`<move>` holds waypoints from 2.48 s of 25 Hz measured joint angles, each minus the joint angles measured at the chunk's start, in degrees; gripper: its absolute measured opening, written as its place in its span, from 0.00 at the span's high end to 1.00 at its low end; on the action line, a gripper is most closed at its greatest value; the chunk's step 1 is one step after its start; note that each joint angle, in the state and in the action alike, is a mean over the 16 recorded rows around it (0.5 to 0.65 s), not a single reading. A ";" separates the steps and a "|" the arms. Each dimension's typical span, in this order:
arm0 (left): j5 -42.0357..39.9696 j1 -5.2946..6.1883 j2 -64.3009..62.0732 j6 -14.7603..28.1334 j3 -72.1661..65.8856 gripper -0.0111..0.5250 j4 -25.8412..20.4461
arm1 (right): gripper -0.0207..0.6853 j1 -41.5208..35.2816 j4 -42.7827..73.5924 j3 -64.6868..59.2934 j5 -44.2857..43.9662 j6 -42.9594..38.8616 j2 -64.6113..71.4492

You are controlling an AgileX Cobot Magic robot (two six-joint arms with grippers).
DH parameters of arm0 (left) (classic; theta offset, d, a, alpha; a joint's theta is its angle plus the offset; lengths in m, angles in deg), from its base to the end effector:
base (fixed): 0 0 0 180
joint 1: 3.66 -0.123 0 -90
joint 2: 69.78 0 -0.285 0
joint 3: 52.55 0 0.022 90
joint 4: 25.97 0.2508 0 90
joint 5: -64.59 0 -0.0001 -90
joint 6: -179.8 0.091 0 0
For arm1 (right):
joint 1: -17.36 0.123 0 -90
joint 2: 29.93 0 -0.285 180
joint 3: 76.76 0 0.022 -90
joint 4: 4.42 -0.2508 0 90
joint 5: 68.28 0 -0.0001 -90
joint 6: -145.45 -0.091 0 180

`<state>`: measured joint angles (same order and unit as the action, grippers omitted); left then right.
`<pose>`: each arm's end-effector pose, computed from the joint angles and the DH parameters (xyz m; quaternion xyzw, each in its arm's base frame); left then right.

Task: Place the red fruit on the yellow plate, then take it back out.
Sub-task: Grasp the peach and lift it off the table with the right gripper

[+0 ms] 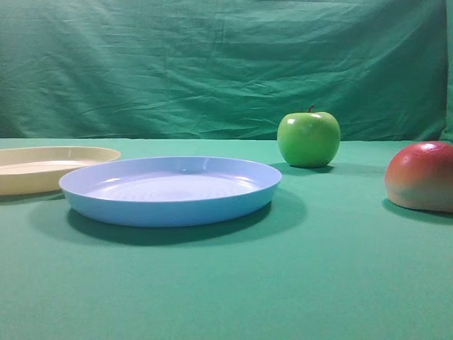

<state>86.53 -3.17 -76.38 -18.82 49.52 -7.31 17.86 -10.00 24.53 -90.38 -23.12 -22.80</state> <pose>0.0516 0.0105 0.1775 -0.0414 0.7939 0.0386 0.6054 0.0522 0.0038 0.1705 -0.0584 0.8060 -0.0148 0.5888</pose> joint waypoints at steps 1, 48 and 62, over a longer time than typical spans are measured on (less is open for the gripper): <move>0.00 0.00 0.00 0.00 0.00 0.98 0.00 | 0.97 0.00 0.00 0.00 0.00 -0.02 0.00; 0.00 0.00 0.00 0.00 0.00 0.98 0.00 | 0.97 0.00 -8.28 19.42 -1.31 0.64 21.56; 0.00 0.00 0.00 0.00 0.00 0.98 0.00 | 0.97 5.44 -12.77 34.33 -19.44 11.92 44.94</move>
<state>86.53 -3.17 -76.38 -18.82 49.52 -7.31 23.30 -22.77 58.86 -109.82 -11.21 22.15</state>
